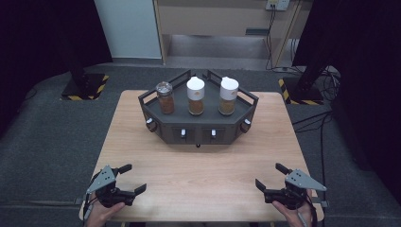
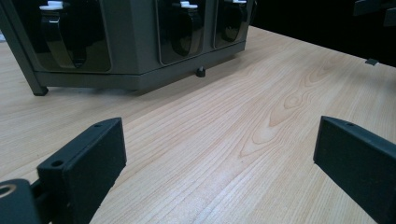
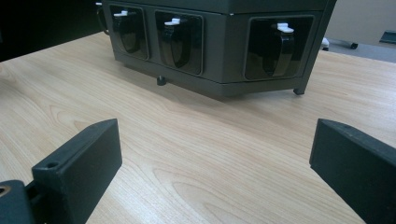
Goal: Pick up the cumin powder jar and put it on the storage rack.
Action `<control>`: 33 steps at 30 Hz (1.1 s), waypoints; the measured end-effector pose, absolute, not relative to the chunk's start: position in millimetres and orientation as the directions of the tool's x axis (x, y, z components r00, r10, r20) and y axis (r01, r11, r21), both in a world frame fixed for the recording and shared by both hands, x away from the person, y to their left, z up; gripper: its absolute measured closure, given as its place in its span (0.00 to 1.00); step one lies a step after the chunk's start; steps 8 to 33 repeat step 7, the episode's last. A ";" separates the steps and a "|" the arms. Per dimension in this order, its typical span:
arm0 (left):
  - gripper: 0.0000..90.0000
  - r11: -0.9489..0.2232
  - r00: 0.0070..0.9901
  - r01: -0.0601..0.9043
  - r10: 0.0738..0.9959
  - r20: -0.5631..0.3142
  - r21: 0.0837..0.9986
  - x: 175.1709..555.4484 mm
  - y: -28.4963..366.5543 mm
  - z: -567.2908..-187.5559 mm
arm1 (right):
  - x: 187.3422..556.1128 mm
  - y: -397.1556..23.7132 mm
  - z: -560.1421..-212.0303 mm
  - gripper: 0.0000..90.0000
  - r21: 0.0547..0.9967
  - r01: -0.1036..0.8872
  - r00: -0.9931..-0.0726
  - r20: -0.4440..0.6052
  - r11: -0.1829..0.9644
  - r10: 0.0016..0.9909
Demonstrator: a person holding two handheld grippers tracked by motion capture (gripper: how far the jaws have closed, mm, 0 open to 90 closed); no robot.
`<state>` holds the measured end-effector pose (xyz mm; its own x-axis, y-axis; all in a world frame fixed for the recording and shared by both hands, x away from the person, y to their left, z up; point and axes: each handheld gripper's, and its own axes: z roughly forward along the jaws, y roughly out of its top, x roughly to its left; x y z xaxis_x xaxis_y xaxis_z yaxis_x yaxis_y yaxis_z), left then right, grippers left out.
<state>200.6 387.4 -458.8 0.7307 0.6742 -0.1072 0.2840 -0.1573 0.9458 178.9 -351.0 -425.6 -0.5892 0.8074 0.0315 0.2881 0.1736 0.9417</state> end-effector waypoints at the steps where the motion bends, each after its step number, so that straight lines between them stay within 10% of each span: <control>1: 0.01 -0.157 0.730 0.284 0.675 -0.108 0.946 200.6 387.3 -458.8 | 178.9 -350.8 -425.5 0.03 0.941 0.289 -0.588 0.031 0.174 0.808; 33: 0.01 -0.158 0.730 0.285 0.675 -0.108 0.945 200.9 387.0 -458.8 | 179.0 -350.7 -425.5 0.03 0.941 0.291 -0.587 0.031 0.174 0.809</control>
